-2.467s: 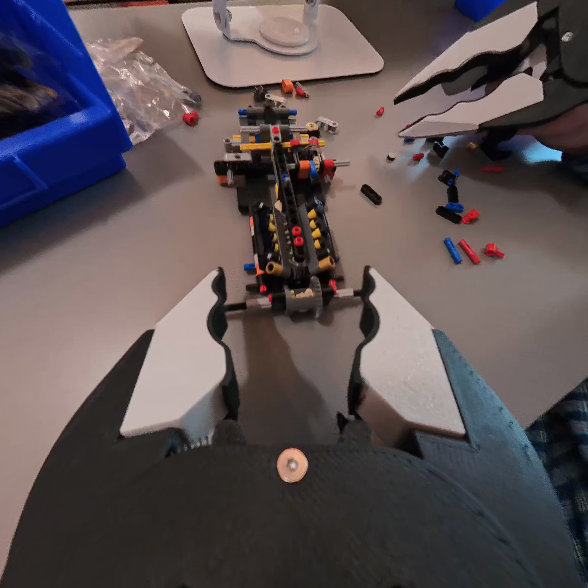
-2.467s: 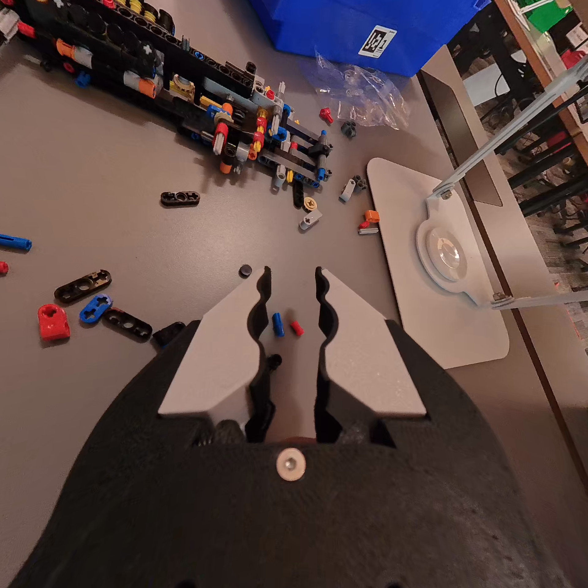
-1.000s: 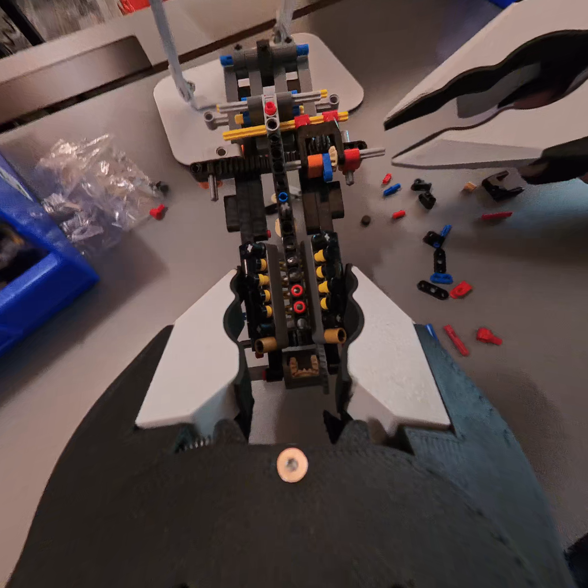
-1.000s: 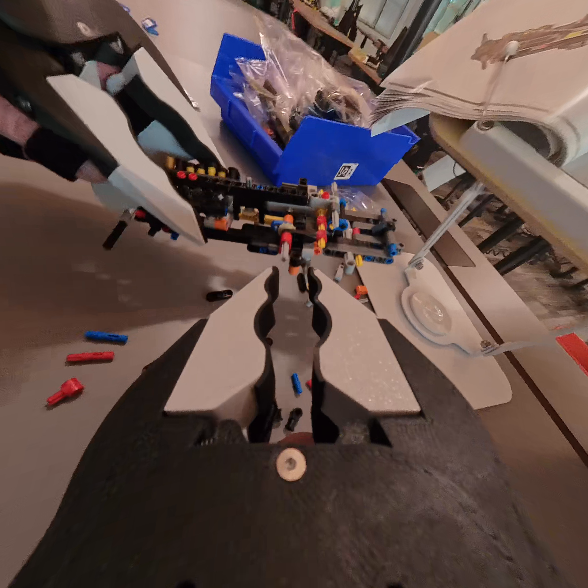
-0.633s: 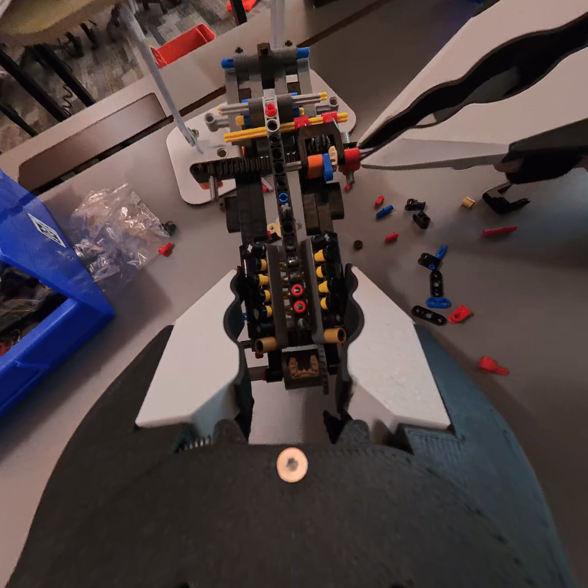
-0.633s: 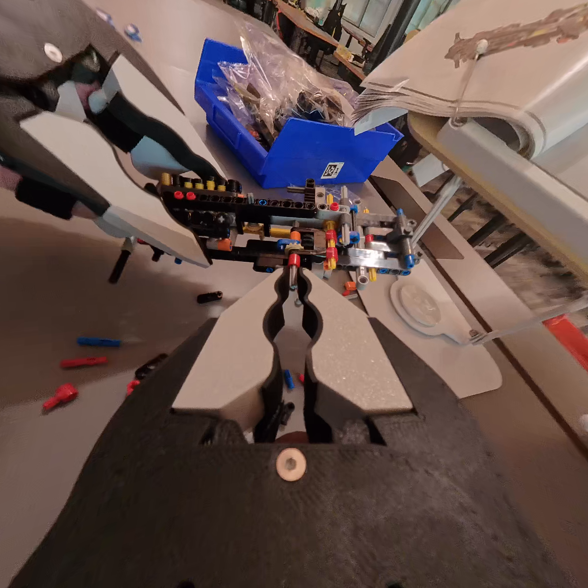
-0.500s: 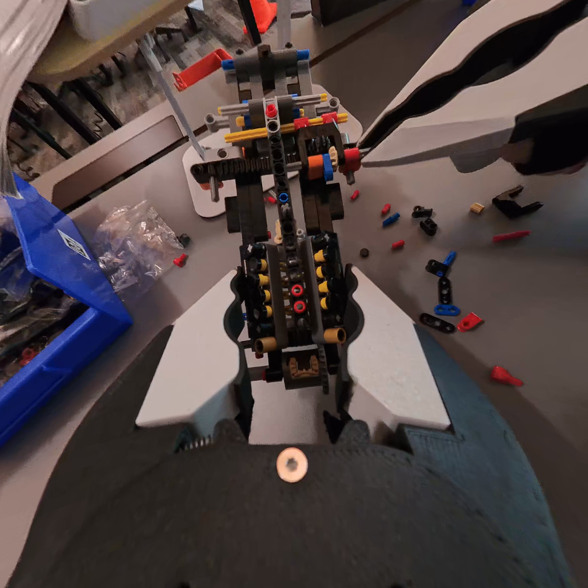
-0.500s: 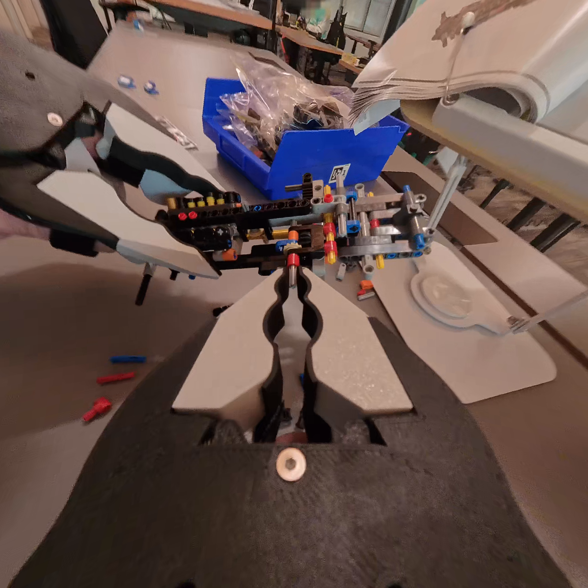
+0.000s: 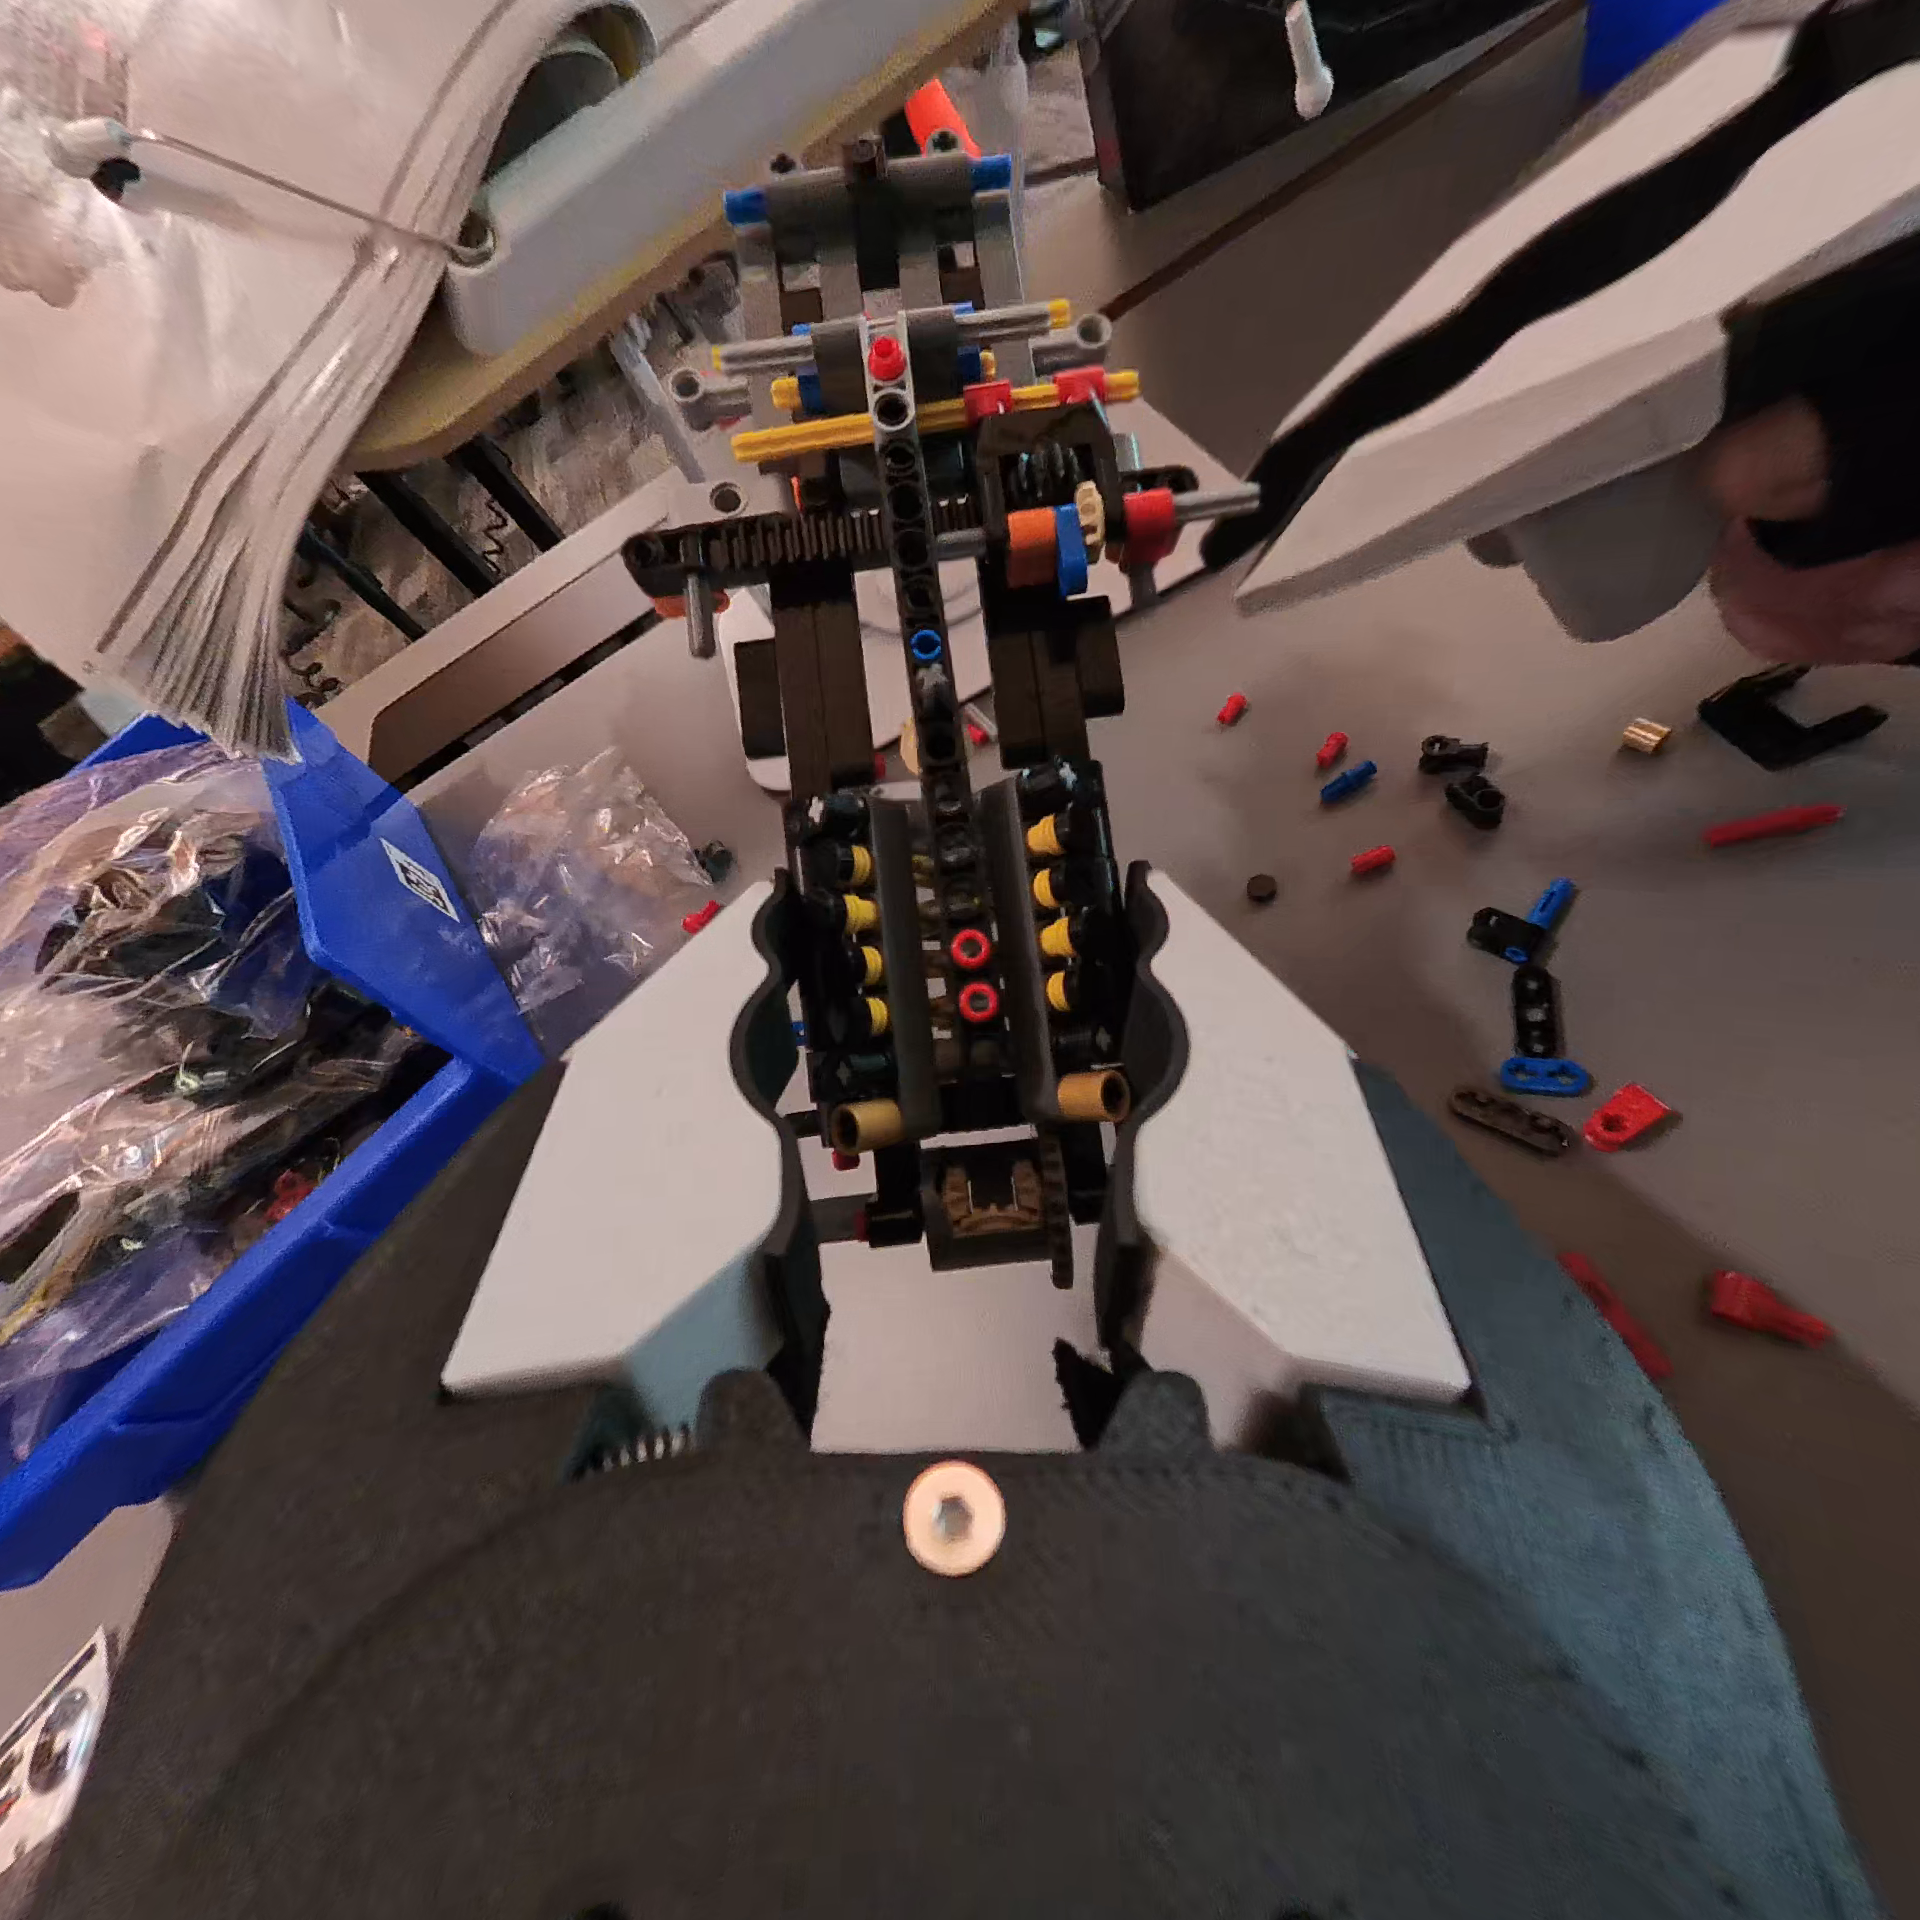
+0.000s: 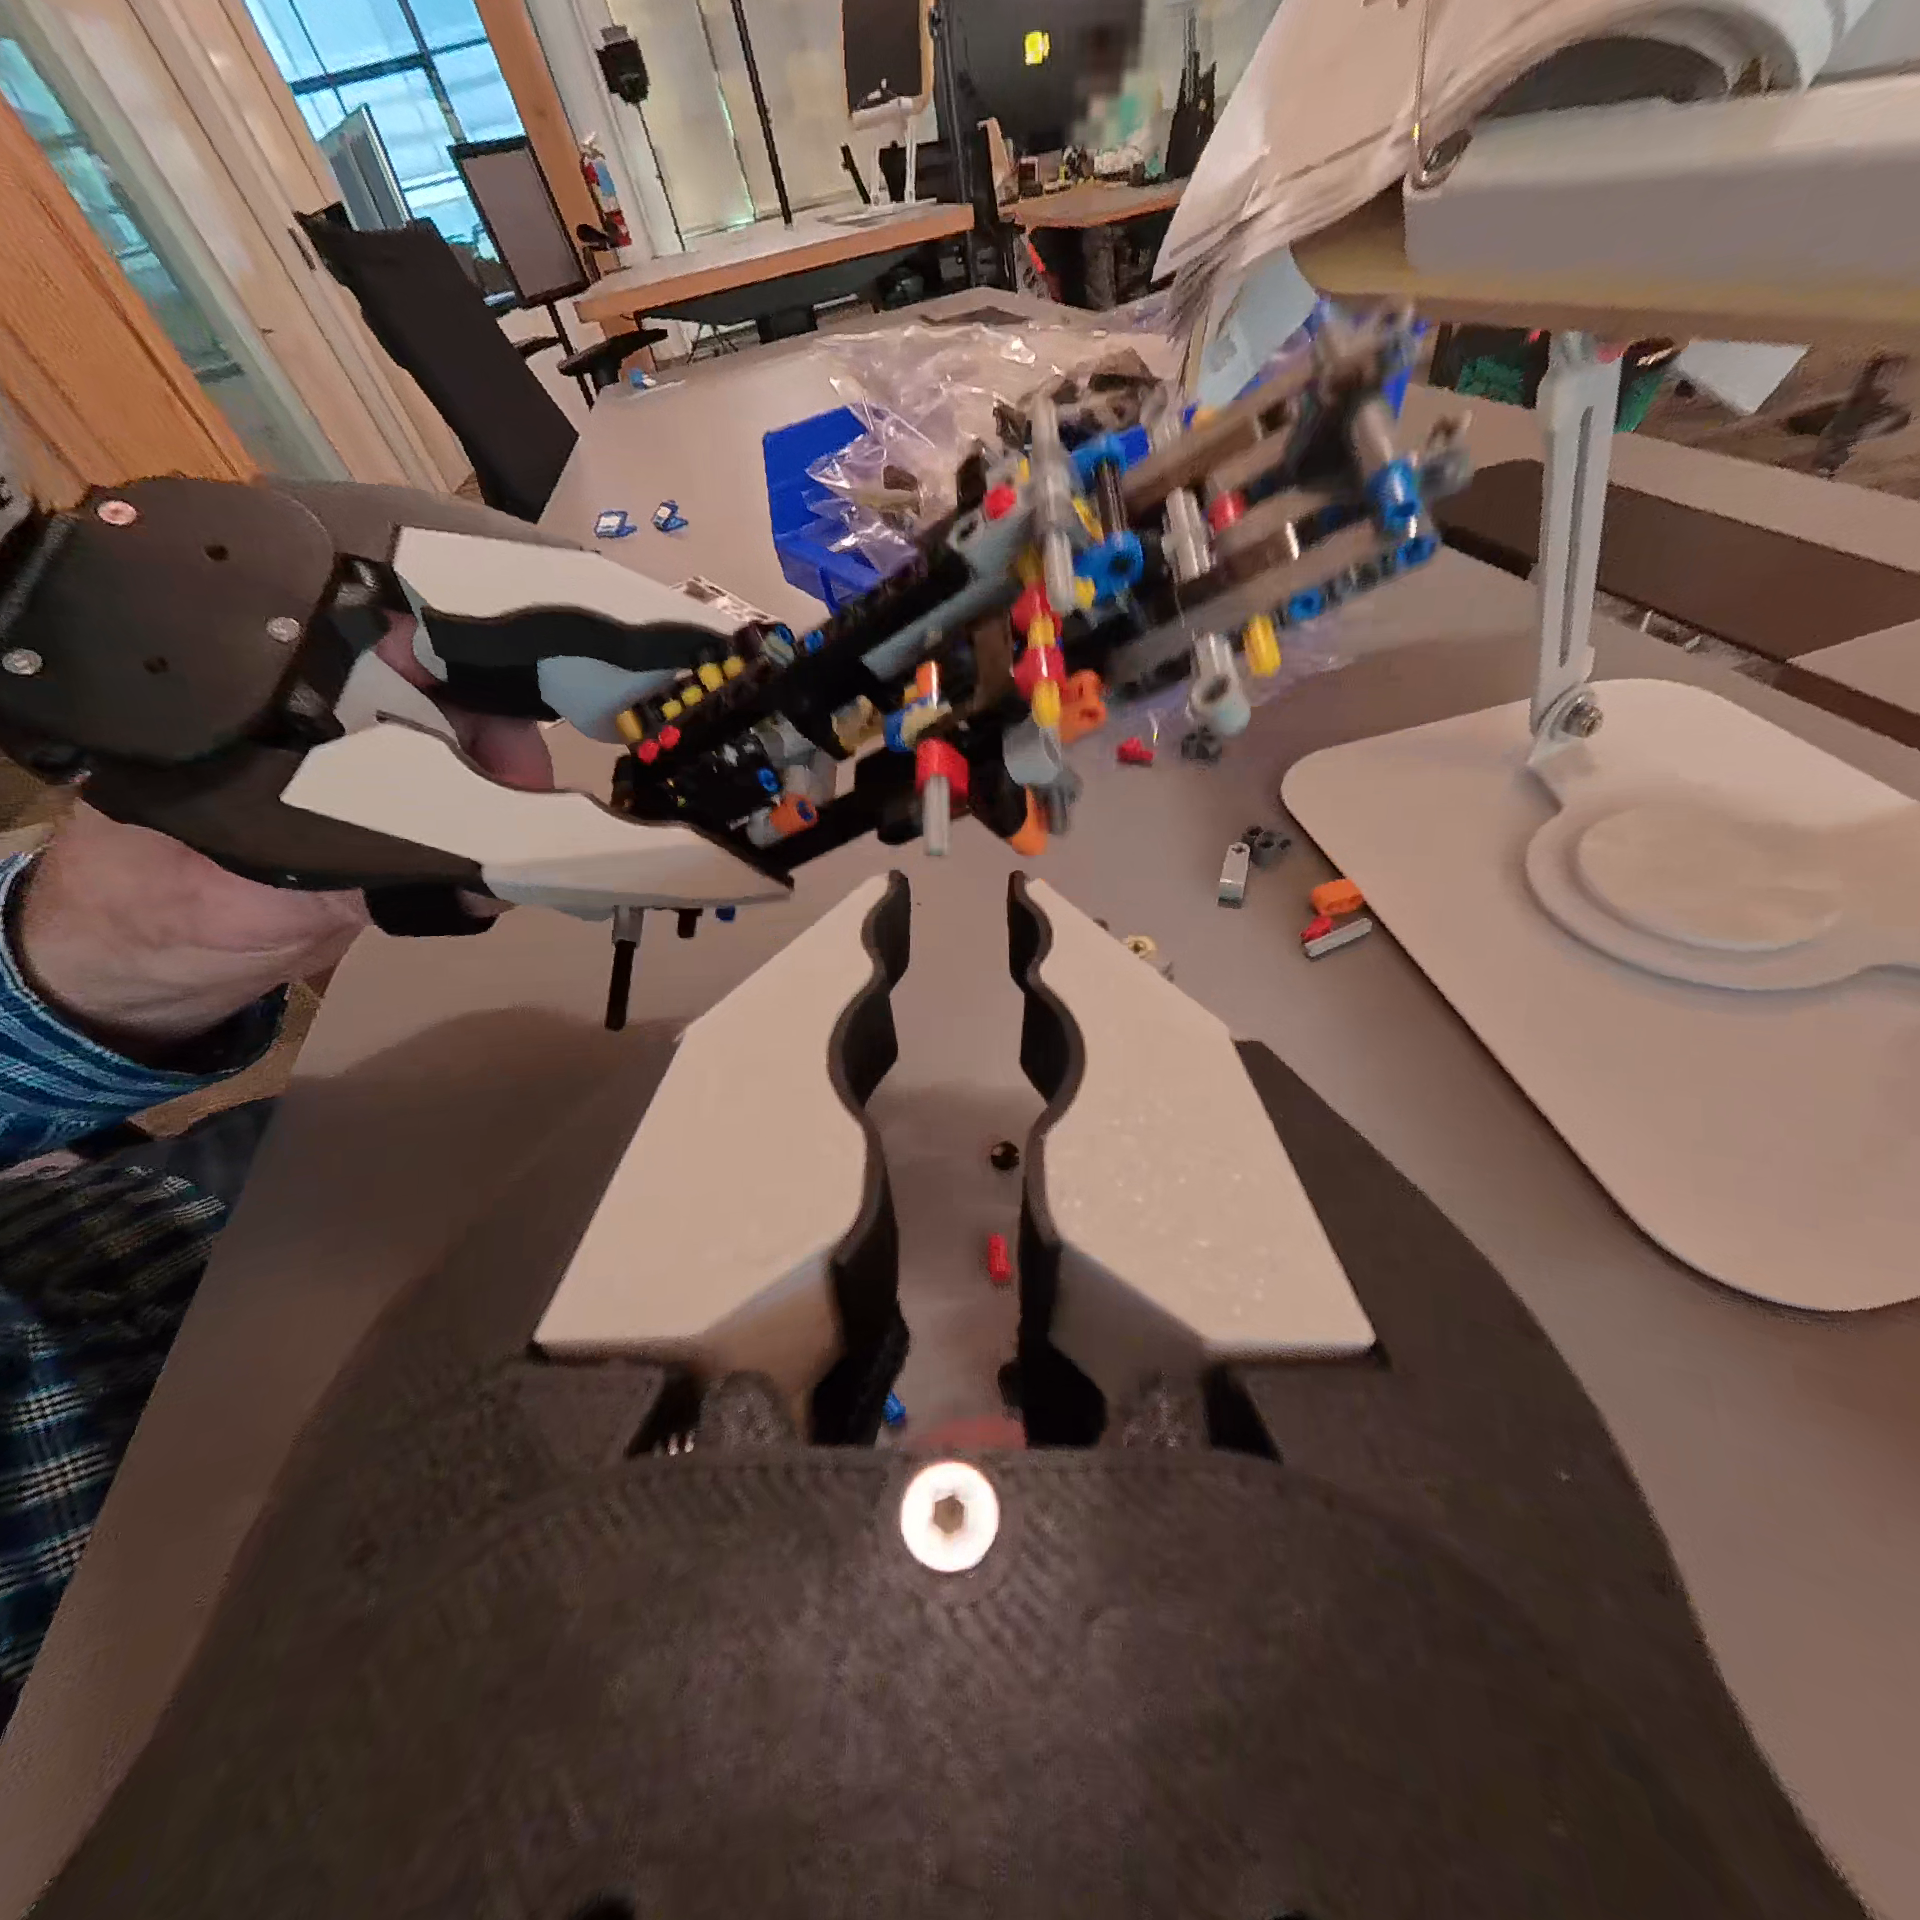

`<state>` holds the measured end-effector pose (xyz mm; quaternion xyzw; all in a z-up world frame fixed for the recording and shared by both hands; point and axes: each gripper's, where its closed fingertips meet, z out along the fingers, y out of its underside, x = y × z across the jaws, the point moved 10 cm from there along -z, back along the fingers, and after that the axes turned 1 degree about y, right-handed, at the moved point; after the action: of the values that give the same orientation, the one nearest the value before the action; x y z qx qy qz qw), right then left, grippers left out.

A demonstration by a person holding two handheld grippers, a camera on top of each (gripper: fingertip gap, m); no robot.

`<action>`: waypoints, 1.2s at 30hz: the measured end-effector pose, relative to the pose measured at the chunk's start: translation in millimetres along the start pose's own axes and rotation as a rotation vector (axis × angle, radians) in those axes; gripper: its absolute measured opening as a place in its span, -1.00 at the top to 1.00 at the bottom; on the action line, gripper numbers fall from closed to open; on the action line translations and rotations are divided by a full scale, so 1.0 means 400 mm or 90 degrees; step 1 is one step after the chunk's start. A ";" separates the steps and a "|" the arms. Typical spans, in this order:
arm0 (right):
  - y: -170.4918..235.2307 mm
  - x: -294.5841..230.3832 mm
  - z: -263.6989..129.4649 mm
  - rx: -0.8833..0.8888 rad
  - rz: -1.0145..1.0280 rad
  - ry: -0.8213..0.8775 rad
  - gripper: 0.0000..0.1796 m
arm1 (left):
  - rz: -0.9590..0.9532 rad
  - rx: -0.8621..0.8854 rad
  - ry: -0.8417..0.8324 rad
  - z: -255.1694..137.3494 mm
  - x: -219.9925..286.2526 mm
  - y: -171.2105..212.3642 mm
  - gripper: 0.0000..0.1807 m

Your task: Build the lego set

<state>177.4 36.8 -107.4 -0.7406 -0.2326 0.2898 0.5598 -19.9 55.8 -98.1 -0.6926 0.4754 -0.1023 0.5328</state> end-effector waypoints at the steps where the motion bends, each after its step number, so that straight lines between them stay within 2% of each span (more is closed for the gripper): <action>1: 0.002 0.002 0.002 -0.001 0.010 -0.006 0.87 | 0.005 0.000 0.000 -0.002 0.000 -0.003 0.33; 9: -0.007 -0.002 -0.004 0.028 0.039 -0.062 0.88 | 0.031 -0.003 -0.011 0.000 0.007 -0.003 0.32; 11: -0.006 0.005 -0.007 0.032 0.048 -0.056 0.99 | 0.043 0.000 -0.015 0.000 0.010 -0.006 0.32; 13: -0.006 0.007 -0.011 0.033 0.044 -0.053 1.00 | 0.053 0.001 -0.020 0.000 0.013 -0.009 0.32; 17: -0.008 -0.003 -0.012 0.022 -0.022 -0.004 0.99 | 0.052 0.001 -0.020 0.004 0.014 -0.011 0.32; 25: -0.013 -0.050 -0.009 -0.030 -0.290 0.154 0.99 | 0.044 -0.004 -0.016 0.008 0.015 -0.013 0.33; 28: -0.015 -0.051 -0.009 -0.027 -0.298 0.158 0.99 | 0.033 -0.003 -0.009 0.007 0.011 -0.014 0.32; 33: -0.024 -0.037 -0.019 -0.010 -0.267 0.150 0.82 | -0.022 -0.003 0.034 0.009 0.002 -0.011 0.32; 36: -0.024 -0.037 -0.019 -0.015 -0.274 0.145 0.84 | -0.050 -0.005 0.051 0.011 -0.002 -0.006 0.33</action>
<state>171.7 24.0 -94.0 -0.7084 -0.3242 0.0758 0.6223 -16.3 59.2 -97.5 -0.7080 0.4693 -0.1492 0.5062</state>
